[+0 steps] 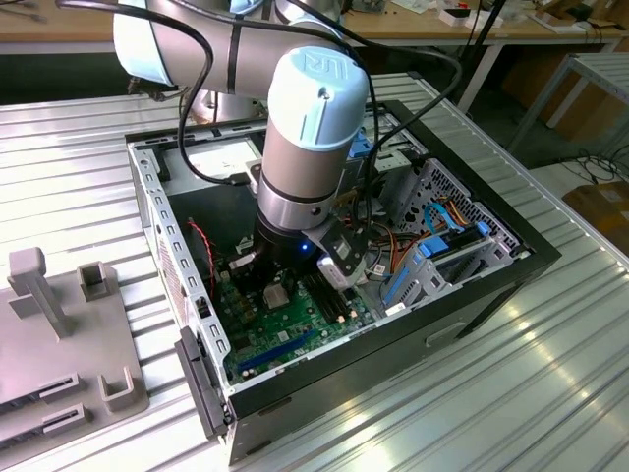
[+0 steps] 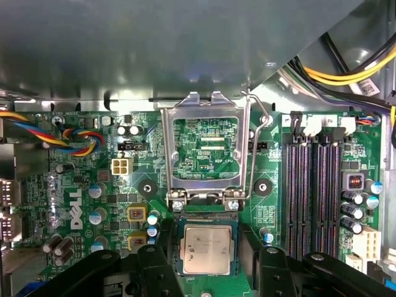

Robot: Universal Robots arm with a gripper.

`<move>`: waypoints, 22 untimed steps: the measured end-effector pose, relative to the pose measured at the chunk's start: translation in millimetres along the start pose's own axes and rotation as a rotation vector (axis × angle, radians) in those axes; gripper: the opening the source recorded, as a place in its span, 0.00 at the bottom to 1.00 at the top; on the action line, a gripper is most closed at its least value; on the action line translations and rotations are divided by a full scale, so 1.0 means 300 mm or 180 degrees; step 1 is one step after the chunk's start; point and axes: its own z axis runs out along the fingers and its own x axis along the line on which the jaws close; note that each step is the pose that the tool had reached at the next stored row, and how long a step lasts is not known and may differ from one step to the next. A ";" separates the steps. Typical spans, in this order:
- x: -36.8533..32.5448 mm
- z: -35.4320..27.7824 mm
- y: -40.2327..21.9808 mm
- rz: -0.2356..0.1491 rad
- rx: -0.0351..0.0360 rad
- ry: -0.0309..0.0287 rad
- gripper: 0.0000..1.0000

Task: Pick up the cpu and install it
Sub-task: 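Place the cpu into insertion slot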

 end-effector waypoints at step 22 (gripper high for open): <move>0.002 -0.002 0.003 -0.0019 0.0000 0.0000 0.54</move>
